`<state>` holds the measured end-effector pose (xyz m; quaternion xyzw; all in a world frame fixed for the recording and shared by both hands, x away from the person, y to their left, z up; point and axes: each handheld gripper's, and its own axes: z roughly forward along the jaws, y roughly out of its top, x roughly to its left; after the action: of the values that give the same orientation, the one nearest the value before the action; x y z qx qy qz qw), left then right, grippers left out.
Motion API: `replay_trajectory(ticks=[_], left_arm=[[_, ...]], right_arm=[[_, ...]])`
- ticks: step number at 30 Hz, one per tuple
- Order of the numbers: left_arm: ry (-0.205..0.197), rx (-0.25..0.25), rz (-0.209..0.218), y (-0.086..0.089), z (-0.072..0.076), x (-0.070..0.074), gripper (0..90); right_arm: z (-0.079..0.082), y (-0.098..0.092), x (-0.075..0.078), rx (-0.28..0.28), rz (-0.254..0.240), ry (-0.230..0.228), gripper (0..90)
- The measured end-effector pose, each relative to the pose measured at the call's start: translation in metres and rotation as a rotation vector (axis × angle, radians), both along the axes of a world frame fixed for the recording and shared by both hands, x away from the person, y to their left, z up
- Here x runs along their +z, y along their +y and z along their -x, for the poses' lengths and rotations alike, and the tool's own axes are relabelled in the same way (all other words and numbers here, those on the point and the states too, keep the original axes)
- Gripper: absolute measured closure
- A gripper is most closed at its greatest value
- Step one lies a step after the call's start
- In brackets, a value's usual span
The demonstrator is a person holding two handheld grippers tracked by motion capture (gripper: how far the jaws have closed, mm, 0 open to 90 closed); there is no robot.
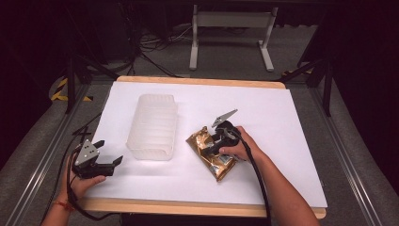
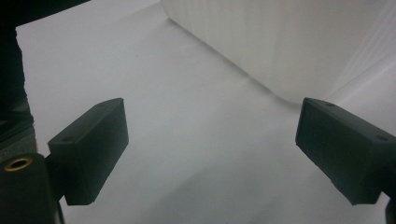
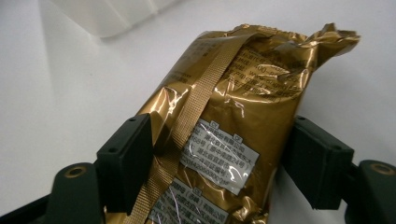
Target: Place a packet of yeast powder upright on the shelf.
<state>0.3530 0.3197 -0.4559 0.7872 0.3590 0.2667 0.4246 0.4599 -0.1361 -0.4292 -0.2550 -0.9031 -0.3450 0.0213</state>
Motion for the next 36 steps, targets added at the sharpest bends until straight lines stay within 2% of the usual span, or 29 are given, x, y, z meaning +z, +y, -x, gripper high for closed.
replay_trajectory(ticks=[6,10,12,16,18,20,24,34,36], left_arm=[[0.001,-0.001,-0.007,0.0,-0.001,0.0,10.4],[0.002,-0.002,-0.009,-0.001,0.0,0.0,10.4],[0.003,-0.004,-0.009,-0.001,0.0,0.0,10.4],[0.004,-0.003,-0.01,-0.001,0.0,-0.001,10.4],[0.006,-0.002,-0.009,-0.002,0.0,-0.001,10.4],[0.002,0.0,-0.005,-0.001,0.0,0.0,10.4],[0.0,0.001,-0.011,-0.001,-0.001,0.0,10.4],[0.01,0.01,0.014,0.001,-0.001,0.0,10.4],[0.009,0.012,0.02,0.001,-0.001,0.0,10.4]], right_arm=[[0.001,0.003,0.001,0.007,0.004,0.001,39.1],[0.007,0.001,0.01,0.016,-0.002,-0.064,57.6],[0.011,-0.002,0.015,0.021,-0.031,-0.095,67.9],[0.016,-0.005,0.024,0.041,-0.07,-0.133,79.0],[0.018,-0.007,0.028,0.032,-0.088,-0.154,87.7],[0.021,-0.009,0.033,0.039,-0.111,-0.17,89.5],[0.026,-0.007,0.038,0.061,-0.097,-0.2,90.0],[0.034,-0.006,0.055,0.062,-0.13,-0.285,90.0],[0.035,-0.005,0.061,0.058,-0.137,-0.315,90.0]])
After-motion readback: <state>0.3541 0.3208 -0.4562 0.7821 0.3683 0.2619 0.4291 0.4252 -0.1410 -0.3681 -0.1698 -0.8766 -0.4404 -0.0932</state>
